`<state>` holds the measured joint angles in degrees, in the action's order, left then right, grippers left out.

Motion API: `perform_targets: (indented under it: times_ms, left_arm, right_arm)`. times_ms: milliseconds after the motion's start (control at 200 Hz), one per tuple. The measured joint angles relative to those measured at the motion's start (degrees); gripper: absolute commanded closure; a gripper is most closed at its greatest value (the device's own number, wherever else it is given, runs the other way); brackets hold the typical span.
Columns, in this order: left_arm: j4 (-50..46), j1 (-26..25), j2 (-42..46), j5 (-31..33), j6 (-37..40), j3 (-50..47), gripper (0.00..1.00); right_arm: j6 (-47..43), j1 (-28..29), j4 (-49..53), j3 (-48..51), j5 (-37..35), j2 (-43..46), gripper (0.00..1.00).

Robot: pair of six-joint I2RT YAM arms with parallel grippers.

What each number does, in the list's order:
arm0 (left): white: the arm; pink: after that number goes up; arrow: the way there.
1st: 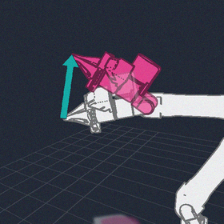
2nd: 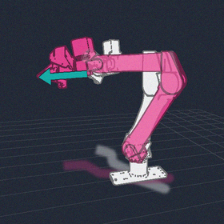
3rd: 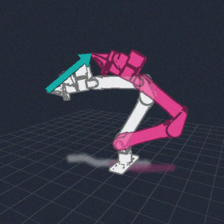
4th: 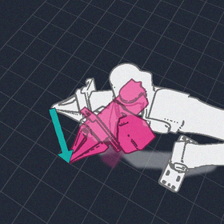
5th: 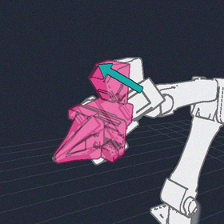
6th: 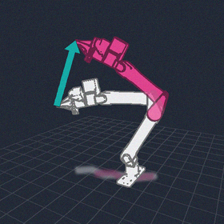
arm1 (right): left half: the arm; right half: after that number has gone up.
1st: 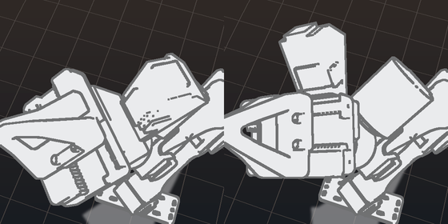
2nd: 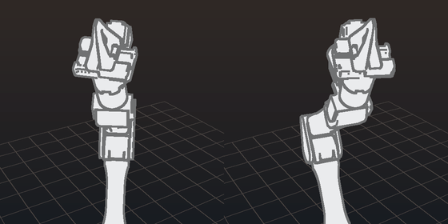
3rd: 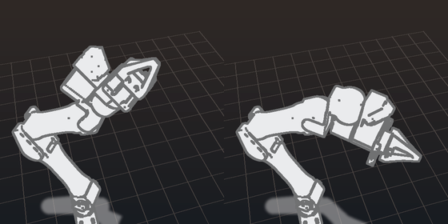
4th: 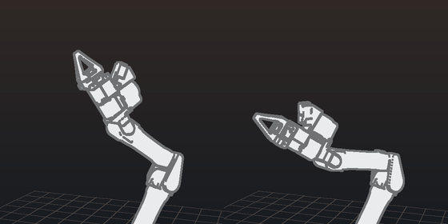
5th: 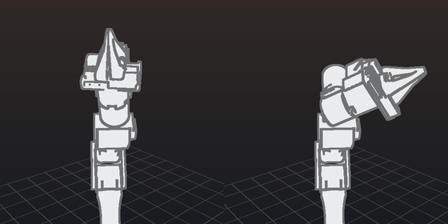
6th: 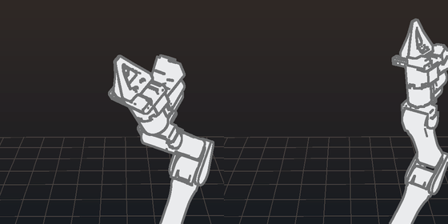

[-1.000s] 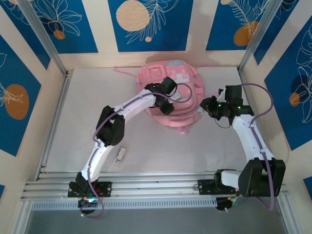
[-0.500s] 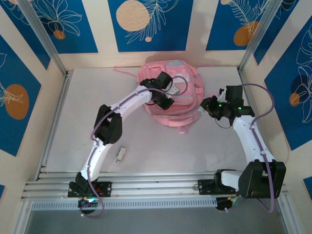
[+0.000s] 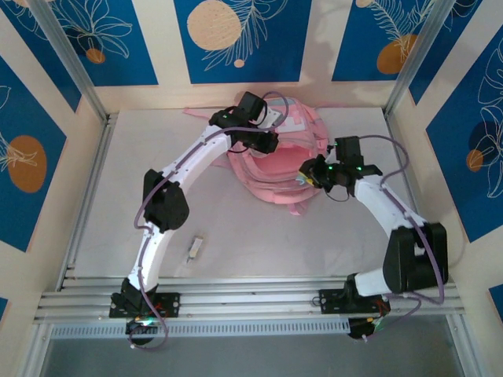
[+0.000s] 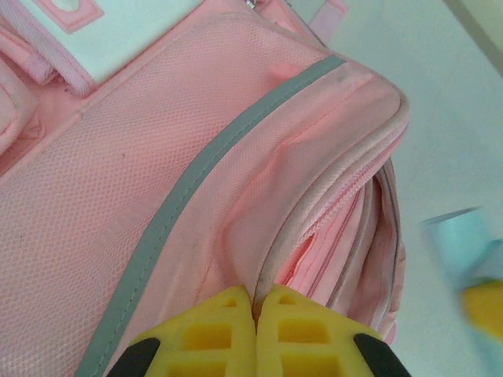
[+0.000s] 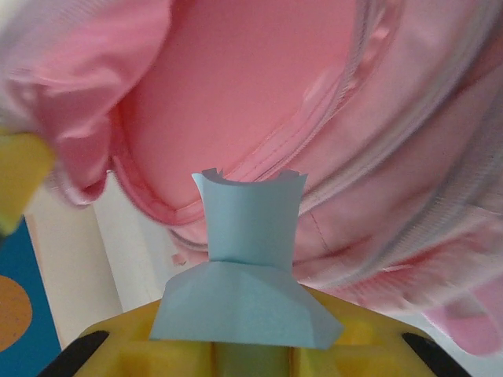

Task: Pack the student bag
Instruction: Place the loose stationery in the student bag.

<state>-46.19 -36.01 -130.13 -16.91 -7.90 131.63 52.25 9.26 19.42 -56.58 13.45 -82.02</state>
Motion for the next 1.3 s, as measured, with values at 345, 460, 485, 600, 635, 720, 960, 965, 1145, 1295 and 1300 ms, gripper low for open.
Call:
perform_targets:
  times_ms: [345,460,485,600,635,720,960,965,1145,1295,1300]
  left_arm:
    - [2.1,0.0,0.0,-1.2,-4.3,0.1,1.00]
    - [2.6,0.0,0.0,-1.4,-5.3,0.1,1.00]
    - [3.0,0.0,0.0,-1.4,-5.4,0.1,1.00]
    - [3.8,0.2,0.1,-1.4,-5.8,0.1,1.00]
    - [3.8,0.2,0.1,-1.6,-5.8,0.1,1.00]
    - [3.8,0.2,0.1,-1.7,-5.8,0.1,1.00]
    - [3.8,0.2,0.2,-2.0,-5.8,0.1,1.00]
    - [3.8,0.2,0.2,-2.0,-5.8,0.0,1.00]
    - [6.4,0.7,1.6,-1.3,-6.2,-3.7,1.00]
    - [6.8,0.9,2.9,-0.6,-6.2,-5.6,1.00]
    - [6.8,0.9,3.0,-0.6,-6.2,-5.7,1.00]
  right_arm:
    - [9.2,4.8,-7.3,-10.3,-4.7,-14.4,0.63]
    - [12.1,5.0,-8.7,-13.2,-5.7,-17.3,0.32]
    - [12.4,5.0,-8.8,-13.6,-5.9,-17.7,0.28]
    - [13.0,5.1,-8.8,-13.7,-6.6,-18.5,0.24]
    - [13.0,5.2,-8.8,-13.7,-6.9,-18.5,0.25]
    - [12.9,5.2,-8.8,-13.7,-7.1,-18.4,0.31]
    - [13.4,5.4,-12.7,-13.5,-6.6,-18.9,0.55]
    - [13.4,5.4,-12.8,-13.5,-6.6,-18.9,0.56]
    - [12.3,6.4,-13.6,-17.3,-5.7,-23.9,0.59]
    - [10.2,6.6,-13.8,-17.4,-5.2,-24.1,0.56]
    - [10.1,6.6,-13.7,-17.4,-5.2,-24.0,0.56]
